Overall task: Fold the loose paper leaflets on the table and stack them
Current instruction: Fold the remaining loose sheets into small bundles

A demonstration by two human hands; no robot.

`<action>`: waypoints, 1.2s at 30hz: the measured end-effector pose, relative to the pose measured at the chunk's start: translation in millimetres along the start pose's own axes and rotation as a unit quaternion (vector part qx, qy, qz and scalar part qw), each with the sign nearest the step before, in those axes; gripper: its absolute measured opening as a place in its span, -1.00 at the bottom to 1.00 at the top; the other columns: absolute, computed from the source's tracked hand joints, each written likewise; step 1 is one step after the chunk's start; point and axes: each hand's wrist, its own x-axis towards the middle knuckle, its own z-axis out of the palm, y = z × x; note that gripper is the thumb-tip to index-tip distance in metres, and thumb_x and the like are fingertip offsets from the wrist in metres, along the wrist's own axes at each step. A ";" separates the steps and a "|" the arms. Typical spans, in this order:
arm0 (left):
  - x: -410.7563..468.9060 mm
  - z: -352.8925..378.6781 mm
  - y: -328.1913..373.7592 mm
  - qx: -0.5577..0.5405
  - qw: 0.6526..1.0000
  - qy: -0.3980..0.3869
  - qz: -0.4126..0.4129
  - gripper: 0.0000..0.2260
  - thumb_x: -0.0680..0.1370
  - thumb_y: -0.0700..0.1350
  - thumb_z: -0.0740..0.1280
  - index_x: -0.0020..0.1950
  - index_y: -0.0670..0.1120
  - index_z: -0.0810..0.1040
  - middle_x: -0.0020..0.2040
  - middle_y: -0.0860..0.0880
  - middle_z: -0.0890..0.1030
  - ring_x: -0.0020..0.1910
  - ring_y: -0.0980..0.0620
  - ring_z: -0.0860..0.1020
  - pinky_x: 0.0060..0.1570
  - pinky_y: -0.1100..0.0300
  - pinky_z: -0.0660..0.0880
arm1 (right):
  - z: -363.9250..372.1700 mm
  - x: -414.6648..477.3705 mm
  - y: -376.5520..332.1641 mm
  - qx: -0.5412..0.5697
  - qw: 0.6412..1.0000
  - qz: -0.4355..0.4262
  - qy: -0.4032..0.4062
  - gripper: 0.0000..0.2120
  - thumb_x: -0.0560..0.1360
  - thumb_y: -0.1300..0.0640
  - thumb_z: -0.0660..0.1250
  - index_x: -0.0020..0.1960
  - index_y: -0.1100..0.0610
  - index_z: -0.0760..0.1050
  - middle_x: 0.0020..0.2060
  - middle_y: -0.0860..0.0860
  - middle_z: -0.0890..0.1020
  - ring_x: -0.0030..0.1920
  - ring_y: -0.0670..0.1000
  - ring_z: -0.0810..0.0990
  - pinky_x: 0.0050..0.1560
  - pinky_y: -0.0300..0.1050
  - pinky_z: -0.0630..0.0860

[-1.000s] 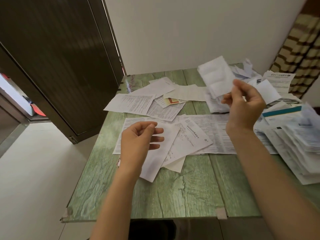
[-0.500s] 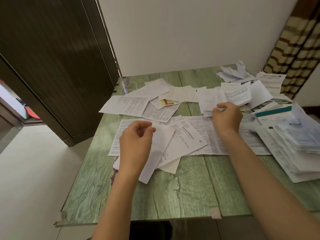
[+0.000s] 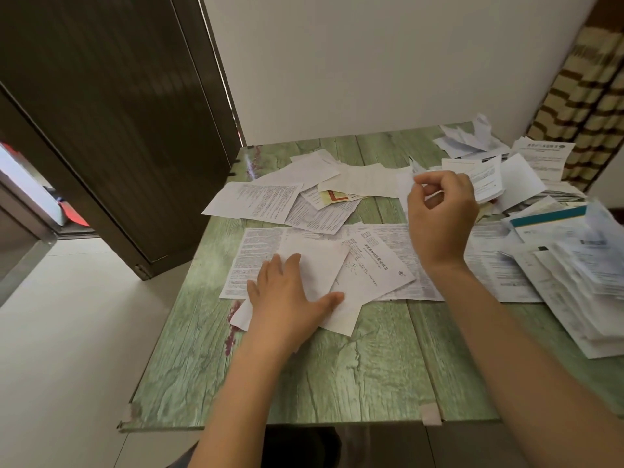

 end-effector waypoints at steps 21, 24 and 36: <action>-24.6 -39.6 -7.5 -0.295 0.902 0.308 0.062 -0.76 0.62 -0.14 0.19 -0.20 -0.20 0.50 -0.34 0.00 0.50 -0.40 0.21 0.41 -0.40 0.38 0.31 | 6.9 -23.2 -27.0 0.233 0.923 0.202 -0.229 -0.91 0.50 0.33 0.31 -0.12 0.17 0.51 -0.40 0.04 0.52 -0.48 -0.09 0.47 -0.47 -0.22 0.45; -27.9 -45.4 -8.8 -0.508 0.833 0.218 -0.022 -0.80 0.61 -0.09 0.21 -0.12 -0.04 0.60 -0.16 0.06 0.66 -0.16 0.08 0.59 -0.12 0.05 0.53 | 4.9 -19.9 -30.9 0.322 0.849 0.276 -0.314 -0.87 0.53 0.15 0.30 0.02 0.20 0.50 -0.22 0.08 0.57 -0.31 -0.04 0.56 -0.28 -0.16 0.54; -21.0 -37.6 -7.4 -0.567 0.818 0.075 -0.059 -0.84 0.60 -0.10 0.22 -0.04 -0.04 0.60 -0.15 0.00 0.70 -0.17 -0.02 0.66 -0.15 0.06 0.59 | 5.2 -32.7 -35.4 0.278 0.733 0.255 -0.566 -0.62 0.32 0.05 0.40 0.07 0.20 0.50 -0.05 0.12 0.61 -0.14 0.04 0.53 -0.18 -0.17 0.53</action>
